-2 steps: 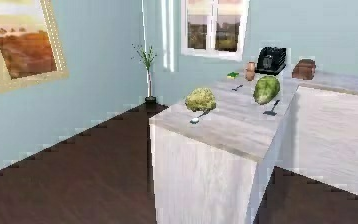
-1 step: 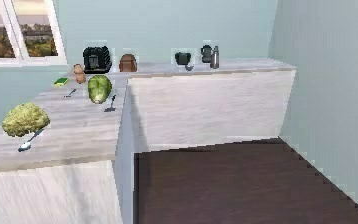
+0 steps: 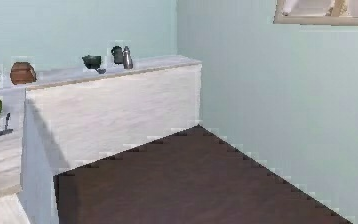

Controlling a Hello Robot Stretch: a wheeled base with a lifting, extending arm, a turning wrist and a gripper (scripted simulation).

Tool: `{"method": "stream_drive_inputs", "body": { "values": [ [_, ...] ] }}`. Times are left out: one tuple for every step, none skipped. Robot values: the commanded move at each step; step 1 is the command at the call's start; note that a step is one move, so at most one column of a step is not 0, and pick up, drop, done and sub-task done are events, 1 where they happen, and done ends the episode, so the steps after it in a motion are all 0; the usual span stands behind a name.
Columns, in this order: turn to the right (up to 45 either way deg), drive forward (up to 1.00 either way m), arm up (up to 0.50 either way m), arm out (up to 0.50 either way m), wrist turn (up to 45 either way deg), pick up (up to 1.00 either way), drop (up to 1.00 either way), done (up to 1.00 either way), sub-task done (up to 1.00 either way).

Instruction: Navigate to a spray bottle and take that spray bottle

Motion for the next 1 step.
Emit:
{"method": "stream_drive_inputs", "body": {
  "values": [
    [45.0, 0.00, 0.00, 0.00, 0.0, 0.00, 0.00, 0.00, 0.00]
  ]
}}
